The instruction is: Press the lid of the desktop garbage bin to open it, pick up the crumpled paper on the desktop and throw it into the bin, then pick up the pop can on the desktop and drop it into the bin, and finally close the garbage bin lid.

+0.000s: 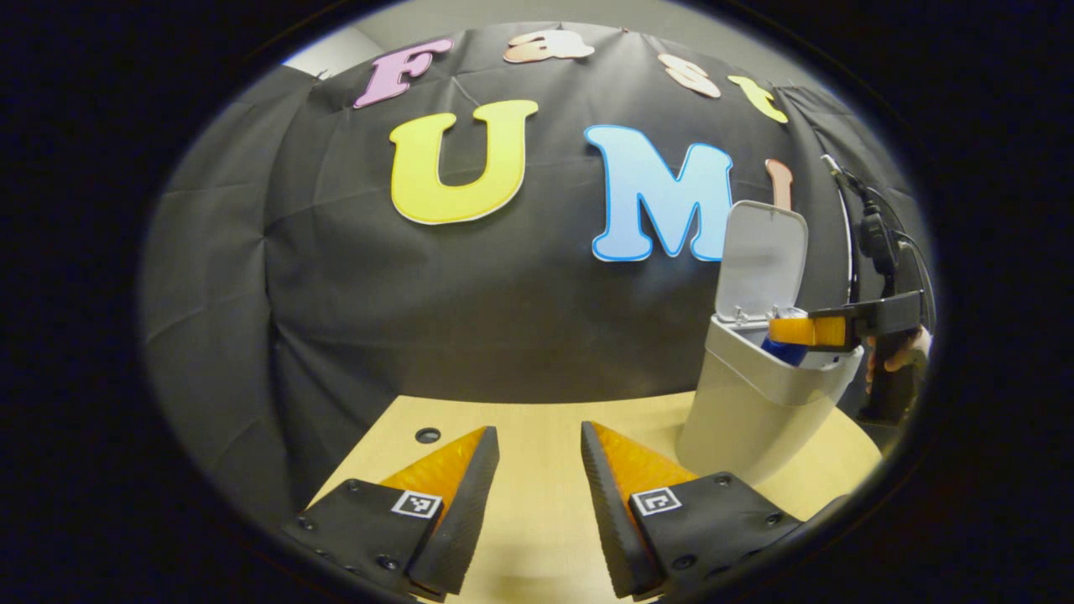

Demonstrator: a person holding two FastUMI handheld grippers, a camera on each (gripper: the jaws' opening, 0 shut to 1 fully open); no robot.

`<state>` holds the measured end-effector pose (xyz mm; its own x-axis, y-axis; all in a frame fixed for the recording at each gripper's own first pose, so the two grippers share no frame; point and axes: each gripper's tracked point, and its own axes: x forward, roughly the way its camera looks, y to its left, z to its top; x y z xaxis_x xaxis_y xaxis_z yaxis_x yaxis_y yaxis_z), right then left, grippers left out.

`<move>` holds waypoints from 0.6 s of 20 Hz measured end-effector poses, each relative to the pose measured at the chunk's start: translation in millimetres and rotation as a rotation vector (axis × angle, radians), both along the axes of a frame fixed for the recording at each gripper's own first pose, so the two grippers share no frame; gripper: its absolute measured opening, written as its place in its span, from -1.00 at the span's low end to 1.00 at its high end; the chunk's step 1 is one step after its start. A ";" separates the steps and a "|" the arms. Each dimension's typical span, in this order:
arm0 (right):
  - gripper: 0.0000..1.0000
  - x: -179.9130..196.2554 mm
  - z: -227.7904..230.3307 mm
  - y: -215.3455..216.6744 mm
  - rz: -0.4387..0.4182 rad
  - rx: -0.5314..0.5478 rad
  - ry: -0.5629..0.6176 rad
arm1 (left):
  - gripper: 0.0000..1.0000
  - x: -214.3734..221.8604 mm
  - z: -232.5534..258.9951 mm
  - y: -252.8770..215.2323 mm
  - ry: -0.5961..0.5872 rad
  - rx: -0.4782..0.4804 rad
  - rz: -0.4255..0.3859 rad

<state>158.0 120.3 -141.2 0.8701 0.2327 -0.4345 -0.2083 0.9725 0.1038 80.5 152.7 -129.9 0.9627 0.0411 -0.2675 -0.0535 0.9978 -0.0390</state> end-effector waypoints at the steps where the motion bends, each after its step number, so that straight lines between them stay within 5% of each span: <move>1: 0.65 2.3 -6.0 -0.3 -0.001 -0.007 0.011 | 0.36 1.1 -0.9 1.0 0.002 0.002 0.003; 12: 0.66 12.5 -32.8 -7.0 -0.054 0.075 0.135 | 0.35 7.4 -14.2 3.6 0.030 -0.011 0.024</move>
<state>170.5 113.3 -174.1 0.8173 0.2235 -0.5312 -0.1353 0.9704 0.2001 87.9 156.3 -144.1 0.9531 0.0605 -0.2967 -0.0782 0.9958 -0.0484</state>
